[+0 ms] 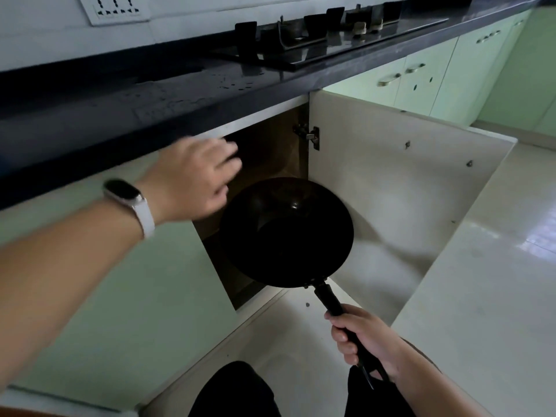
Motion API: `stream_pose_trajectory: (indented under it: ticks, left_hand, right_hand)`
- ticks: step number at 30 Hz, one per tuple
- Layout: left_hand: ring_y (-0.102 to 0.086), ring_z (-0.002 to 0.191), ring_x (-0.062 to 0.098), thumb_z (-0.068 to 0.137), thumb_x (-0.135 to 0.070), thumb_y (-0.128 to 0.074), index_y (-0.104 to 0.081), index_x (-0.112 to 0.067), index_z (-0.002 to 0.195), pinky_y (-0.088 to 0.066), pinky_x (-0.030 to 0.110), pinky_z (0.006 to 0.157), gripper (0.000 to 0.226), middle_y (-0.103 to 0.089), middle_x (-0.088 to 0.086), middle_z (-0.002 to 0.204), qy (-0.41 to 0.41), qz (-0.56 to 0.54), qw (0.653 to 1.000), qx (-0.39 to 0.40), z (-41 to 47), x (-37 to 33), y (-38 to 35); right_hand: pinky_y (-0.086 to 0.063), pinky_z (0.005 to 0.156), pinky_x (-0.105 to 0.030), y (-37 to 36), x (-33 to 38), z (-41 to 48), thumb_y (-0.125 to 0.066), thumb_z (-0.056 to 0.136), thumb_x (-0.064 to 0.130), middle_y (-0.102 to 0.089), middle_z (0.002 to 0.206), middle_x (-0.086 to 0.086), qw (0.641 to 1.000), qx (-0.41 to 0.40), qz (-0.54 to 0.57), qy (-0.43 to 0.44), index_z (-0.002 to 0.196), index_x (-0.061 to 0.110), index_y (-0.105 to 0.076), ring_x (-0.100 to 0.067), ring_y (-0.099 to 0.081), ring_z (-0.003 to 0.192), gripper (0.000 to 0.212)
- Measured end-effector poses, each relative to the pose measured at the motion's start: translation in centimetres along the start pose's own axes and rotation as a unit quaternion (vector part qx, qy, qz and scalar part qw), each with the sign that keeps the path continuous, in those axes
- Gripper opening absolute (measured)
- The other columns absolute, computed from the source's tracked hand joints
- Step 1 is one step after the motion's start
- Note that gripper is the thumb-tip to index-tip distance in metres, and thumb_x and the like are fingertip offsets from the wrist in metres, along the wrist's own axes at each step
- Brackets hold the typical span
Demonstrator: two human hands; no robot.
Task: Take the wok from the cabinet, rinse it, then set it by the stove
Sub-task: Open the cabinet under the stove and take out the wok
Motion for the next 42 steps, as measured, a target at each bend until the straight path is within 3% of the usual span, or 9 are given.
stream_pose_trajectory:
  ticks: [8,13,17,19,21,24,30,33,42]
  left_hand:
    - [-0.062,0.106,0.021,0.086,-0.036,-0.054,-0.069,-0.016,0.107,-0.053,0.035,0.080,0.033,-0.067,0.000,0.113,0.067,-0.299,0.948,0.081,-6.4,-19.5,-6.4]
    - [-0.038,0.119,-0.002,0.089,-0.049,-0.046,-0.060,-0.024,0.124,-0.035,0.019,0.102,0.046,-0.047,-0.017,0.124,0.320,-0.508,0.792,0.110,-8.2,-24.9,-9.0]
    - [-0.044,0.116,-0.005,0.091,-0.043,-0.050,-0.058,-0.029,0.119,-0.033,0.010,0.096,0.033,-0.049,-0.022,0.121,0.381,-0.573,0.720,0.087,-7.9,-28.3,-8.5]
    - [-0.054,0.109,0.001,0.094,-0.039,-0.052,-0.060,-0.031,0.111,-0.042,0.013,0.088,0.020,-0.059,-0.018,0.111,0.436,-0.646,0.613,0.133,-8.4,-30.0,-9.1]
    - [-0.064,0.100,0.013,0.097,-0.033,-0.052,-0.065,-0.025,0.107,-0.051,0.022,0.081,0.018,-0.068,-0.008,0.102,0.490,-0.724,0.451,0.178,-8.8,-31.7,-10.1]
    - [-0.070,0.095,0.022,0.101,-0.028,-0.048,-0.064,-0.011,0.114,-0.054,0.038,0.083,0.027,-0.072,0.007,0.105,0.489,-0.816,0.258,0.168,-8.2,-33.4,-10.7]
    - [-0.070,0.097,0.030,0.099,-0.004,-0.046,-0.056,0.000,0.117,-0.059,0.037,0.078,0.021,-0.069,0.022,0.116,0.495,-0.866,-0.003,0.072,-6.7,-33.2,-11.1]
    - [-0.070,0.101,0.032,0.098,-0.001,-0.046,-0.056,0.001,0.122,-0.060,0.037,0.073,0.026,-0.069,0.022,0.119,0.498,-0.863,-0.047,0.065,-6.7,-33.6,-11.4]
    - [-0.072,0.085,0.025,0.094,0.003,-0.052,-0.064,-0.006,0.109,-0.058,0.031,0.053,0.021,-0.070,0.009,0.087,0.523,-0.847,-0.047,0.089,-5.1,-34.5,-11.7]
  right_hand:
    - [-0.029,0.040,-0.022,0.3,-0.7,-1.1,-0.052,0.098,0.004,-0.044,0.060,-0.004,1.000,-0.012,0.009,0.002,0.101,0.007,-0.052,-0.014,-0.033,0.045,0.004]
    - [-0.030,0.042,-0.024,0.6,-1.6,-1.6,-0.051,0.098,0.002,-0.045,0.062,-0.006,1.000,-0.017,0.005,0.004,0.102,0.006,-0.052,-0.016,-0.035,0.046,0.006]
    - [-0.030,0.042,-0.025,1.0,-2.3,-2.2,-0.051,0.098,0.003,-0.046,0.062,-0.007,1.000,-0.023,0.008,-0.005,0.104,0.004,-0.054,-0.017,-0.036,0.046,0.007]
    - [-0.030,0.042,-0.025,1.0,-2.5,-2.3,-0.050,0.099,0.003,-0.046,0.062,-0.006,1.000,-0.025,0.007,-0.008,0.104,0.004,-0.055,-0.016,-0.036,0.046,0.007]
    - [-0.029,0.042,-0.026,0.9,-2.7,-2.4,-0.050,0.098,0.003,-0.046,0.063,-0.006,1.000,-0.022,0.003,-0.008,0.103,0.004,-0.055,-0.016,-0.037,0.046,0.007]
    - [-0.030,0.042,-0.026,0.7,-2.9,-2.6,-0.051,0.098,0.003,-0.046,0.064,-0.007,1.000,-0.013,0.002,-0.007,0.100,0.004,-0.056,-0.017,-0.037,0.047,0.005]
    - [-0.031,0.042,-0.026,0.2,-3.3,-3.1,-0.050,0.098,0.003,-0.046,0.064,-0.007,1.000,-0.006,-0.001,-0.022,0.101,0.005,-0.054,-0.016,-0.037,0.046,0.005]
    - [-0.033,0.042,-0.026,0.3,-3.4,-3.1,-0.051,0.098,0.003,-0.046,0.064,-0.007,1.000,-0.002,-0.012,-0.023,0.107,0.005,-0.054,-0.016,-0.038,0.047,0.010]
    - [-0.033,0.041,-0.026,2.0,-3.2,-2.7,-0.051,0.098,0.002,-0.045,0.064,-0.008,0.999,0.009,-0.021,-0.041,0.107,0.007,-0.053,-0.016,-0.037,0.046,0.010]
Point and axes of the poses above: each hand's wrist, its own z-axis towards the middle knuckle, its own y-axis out of the back of the hand, x = y × z, the point moved 6 cm from there along z, towards the middle knuckle
